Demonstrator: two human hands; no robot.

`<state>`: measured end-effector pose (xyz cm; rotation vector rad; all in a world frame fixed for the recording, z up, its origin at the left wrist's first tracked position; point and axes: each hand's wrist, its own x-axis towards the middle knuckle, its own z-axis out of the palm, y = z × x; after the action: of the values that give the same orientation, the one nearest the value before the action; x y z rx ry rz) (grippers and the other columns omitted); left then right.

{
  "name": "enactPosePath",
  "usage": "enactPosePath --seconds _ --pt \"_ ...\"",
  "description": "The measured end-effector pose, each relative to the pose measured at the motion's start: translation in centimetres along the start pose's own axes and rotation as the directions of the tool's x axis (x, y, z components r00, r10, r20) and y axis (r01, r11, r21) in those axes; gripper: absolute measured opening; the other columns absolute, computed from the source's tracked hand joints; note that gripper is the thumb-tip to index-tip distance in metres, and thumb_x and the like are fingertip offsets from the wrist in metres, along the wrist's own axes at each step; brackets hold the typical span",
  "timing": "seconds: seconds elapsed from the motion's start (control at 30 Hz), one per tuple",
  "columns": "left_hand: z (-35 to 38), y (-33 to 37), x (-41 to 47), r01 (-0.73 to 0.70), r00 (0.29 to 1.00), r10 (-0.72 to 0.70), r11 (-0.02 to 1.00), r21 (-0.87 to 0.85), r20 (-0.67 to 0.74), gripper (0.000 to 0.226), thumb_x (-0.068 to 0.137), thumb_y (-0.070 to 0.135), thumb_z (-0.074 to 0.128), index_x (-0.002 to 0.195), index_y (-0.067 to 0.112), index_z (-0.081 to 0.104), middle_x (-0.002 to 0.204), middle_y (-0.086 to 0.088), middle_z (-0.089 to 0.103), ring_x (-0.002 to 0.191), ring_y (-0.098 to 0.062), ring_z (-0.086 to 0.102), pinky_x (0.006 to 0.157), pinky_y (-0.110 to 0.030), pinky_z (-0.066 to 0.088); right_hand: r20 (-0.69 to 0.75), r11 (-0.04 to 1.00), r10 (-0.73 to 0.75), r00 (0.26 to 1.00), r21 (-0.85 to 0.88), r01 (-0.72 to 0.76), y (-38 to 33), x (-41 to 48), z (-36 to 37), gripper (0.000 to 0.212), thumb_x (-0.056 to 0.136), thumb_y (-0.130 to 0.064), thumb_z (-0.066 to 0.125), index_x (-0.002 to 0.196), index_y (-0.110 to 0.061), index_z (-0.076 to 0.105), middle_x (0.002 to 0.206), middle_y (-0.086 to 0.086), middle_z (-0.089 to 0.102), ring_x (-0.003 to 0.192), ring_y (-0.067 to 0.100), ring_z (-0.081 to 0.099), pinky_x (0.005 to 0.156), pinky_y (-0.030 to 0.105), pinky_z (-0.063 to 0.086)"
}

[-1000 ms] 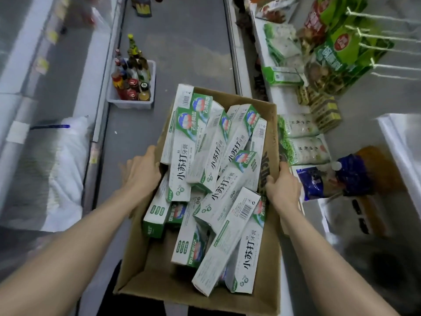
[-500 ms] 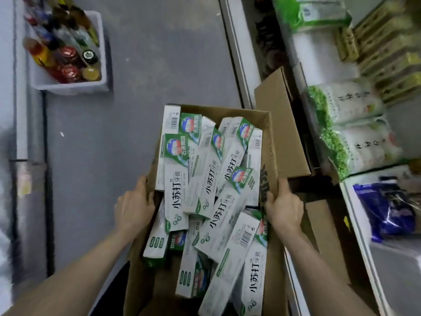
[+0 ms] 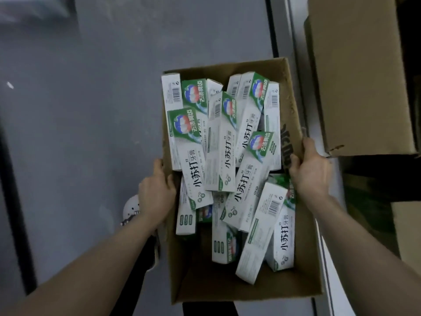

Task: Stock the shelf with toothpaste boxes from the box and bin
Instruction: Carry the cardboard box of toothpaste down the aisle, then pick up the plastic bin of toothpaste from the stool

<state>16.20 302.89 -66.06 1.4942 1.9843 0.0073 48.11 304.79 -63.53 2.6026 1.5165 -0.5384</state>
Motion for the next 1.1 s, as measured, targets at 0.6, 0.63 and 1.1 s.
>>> enactPosePath --seconds 0.6,0.63,1.1 --pt "1.6 4.4 -1.4 -0.019 0.967 -0.016 0.991 0.135 0.254 0.028 0.096 0.011 0.045 0.122 0.006 0.054 0.109 -0.022 0.065 0.099 -0.042 0.060 0.075 -0.039 0.042 0.224 0.984 0.141 0.964 0.074 -0.162 1.2 -4.8 -0.1 0.057 0.086 0.007 0.050 0.140 -0.011 0.043 0.118 0.020 0.062 0.100 0.041 0.060 0.074 0.037 0.045" --pt "0.4 4.8 -1.6 -0.054 0.970 0.018 0.989 0.140 0.242 0.028 0.095 0.010 0.046 0.120 0.007 0.056 0.107 -0.022 0.066 0.097 -0.043 0.060 0.072 -0.038 0.040 0.231 0.980 0.133 0.964 0.114 -0.163 0.6 -5.4 -1.2 0.052 0.088 0.005 0.050 0.137 -0.012 0.047 0.116 0.019 0.064 0.101 0.040 0.060 0.074 0.035 0.044" --pt "-21.2 18.9 -10.2 -0.483 0.849 0.431 0.867 0.120 0.306 0.020 0.092 0.016 0.050 0.100 0.026 0.066 0.098 -0.003 0.071 0.090 -0.028 0.063 0.070 -0.032 0.047 0.146 0.955 -0.091 0.985 0.293 0.045 -3.9 -16.0 -25.1 0.035 0.090 -0.010 0.052 0.123 -0.018 0.064 0.114 0.009 0.070 0.105 0.033 0.063 0.081 0.037 0.050"
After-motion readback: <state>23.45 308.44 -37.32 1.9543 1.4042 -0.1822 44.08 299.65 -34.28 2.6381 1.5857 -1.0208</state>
